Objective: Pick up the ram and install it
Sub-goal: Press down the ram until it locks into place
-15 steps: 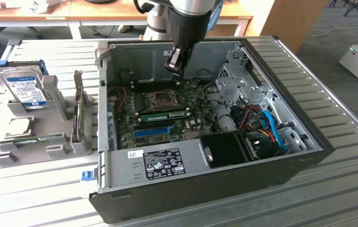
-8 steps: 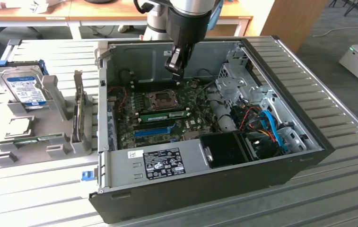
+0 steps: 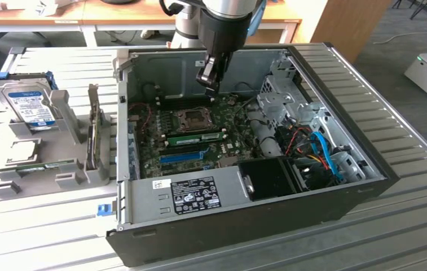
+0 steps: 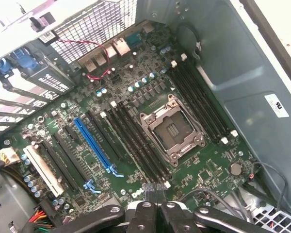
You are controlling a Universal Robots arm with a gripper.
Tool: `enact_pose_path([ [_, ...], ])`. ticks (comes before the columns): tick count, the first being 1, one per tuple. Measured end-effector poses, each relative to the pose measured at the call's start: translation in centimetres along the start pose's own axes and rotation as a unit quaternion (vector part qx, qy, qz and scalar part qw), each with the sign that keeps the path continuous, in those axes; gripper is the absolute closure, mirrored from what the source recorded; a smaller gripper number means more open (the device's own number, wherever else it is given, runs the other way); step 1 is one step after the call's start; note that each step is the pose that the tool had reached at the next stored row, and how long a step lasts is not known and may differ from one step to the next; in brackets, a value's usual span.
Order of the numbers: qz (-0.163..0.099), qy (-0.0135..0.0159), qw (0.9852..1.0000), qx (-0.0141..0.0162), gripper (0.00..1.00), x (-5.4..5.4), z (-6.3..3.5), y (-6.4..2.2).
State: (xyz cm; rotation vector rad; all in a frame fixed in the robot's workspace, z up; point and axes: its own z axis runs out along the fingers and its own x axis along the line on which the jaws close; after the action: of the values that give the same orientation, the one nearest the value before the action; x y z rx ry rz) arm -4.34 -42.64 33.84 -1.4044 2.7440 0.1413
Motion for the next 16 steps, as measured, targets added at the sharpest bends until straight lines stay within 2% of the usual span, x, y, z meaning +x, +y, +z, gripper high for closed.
enact_pose_path([
  [10, 0.039, -0.0022, 0.9992, 0.0036, 0.89, 0.0, 0.02, 0.0],
  [16, 0.04, -0.0023, 0.9992, 0.0037, 0.89, 0.0, 0.02, 0.0],
])
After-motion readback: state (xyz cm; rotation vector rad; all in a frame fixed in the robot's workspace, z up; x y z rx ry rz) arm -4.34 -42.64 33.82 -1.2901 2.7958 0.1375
